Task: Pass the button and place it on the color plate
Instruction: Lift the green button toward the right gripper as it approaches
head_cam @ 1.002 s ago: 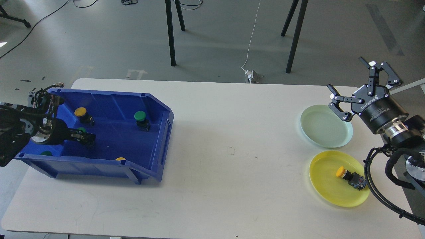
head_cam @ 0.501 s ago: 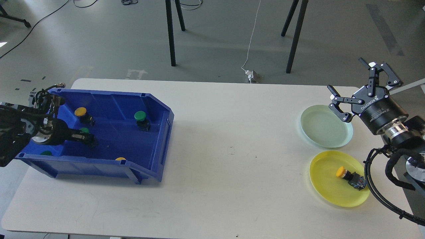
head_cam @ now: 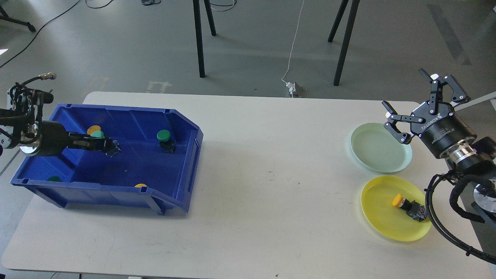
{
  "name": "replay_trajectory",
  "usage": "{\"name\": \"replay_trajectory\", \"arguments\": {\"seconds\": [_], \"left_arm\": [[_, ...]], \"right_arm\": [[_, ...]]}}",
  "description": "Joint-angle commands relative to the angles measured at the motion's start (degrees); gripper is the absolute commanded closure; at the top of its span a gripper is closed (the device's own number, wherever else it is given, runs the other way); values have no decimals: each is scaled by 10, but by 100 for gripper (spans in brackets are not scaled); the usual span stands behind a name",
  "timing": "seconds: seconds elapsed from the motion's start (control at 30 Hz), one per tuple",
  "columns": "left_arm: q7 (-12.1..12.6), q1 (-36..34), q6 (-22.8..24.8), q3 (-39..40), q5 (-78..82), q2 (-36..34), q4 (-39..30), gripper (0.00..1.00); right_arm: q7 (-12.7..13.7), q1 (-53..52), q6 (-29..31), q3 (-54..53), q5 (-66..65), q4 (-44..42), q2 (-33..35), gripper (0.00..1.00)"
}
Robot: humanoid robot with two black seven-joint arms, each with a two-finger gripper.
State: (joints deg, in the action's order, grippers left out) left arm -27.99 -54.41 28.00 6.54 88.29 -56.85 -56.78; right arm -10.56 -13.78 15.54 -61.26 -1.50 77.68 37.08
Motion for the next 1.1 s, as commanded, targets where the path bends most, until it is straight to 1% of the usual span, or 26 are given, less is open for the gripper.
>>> {"name": "replay_trajectory", "arguments": {"seconds": [0.0, 0.1, 0.2, 0.27, 0.37, 0.5, 0.6, 0.67, 0.83, 0.97, 1.07], "left_arm": [[0, -1, 0, 46, -58, -55, -89, 90], [0, -1, 0, 100, -99, -69, -125, 90], [0, 1, 0, 161, -151, -54, -146, 90], [0, 0, 0, 182, -177, -23, -148, 90], [0, 0, 0, 201, -205, 43, -143, 90], [0, 0, 0, 204, -218, 145, -124, 89], [0, 8, 0, 204, -219, 204, -80, 89], [0, 13, 0, 203, -218, 227, -60, 89], [0, 31, 0, 201, -217, 261, -40, 89], [0, 32, 0, 202, -218, 264, -39, 89], [0, 32, 0, 202, -218, 264, -32, 89]], "right_arm": [[1, 0, 0, 5, -3, 0, -2, 2], [4, -8, 1, 16, -13, -4, 4, 2], [8, -40, 2, 45, -51, -25, 2, 2], [8, -87, 5, 96, -68, -32, -2, 2], [5, -167, 8, 190, -68, -37, -9, 2], [5, -237, 10, 266, -68, -72, -59, 2], [5, -248, 24, 281, -68, -105, -103, 2], [5, -249, 43, 281, -68, -122, -127, 1], [7, -263, 84, 282, -67, -143, -182, 1], [7, -275, 113, 282, -66, -163, -220, 1], [7, -287, 124, 283, -66, -183, -248, 1]]}}
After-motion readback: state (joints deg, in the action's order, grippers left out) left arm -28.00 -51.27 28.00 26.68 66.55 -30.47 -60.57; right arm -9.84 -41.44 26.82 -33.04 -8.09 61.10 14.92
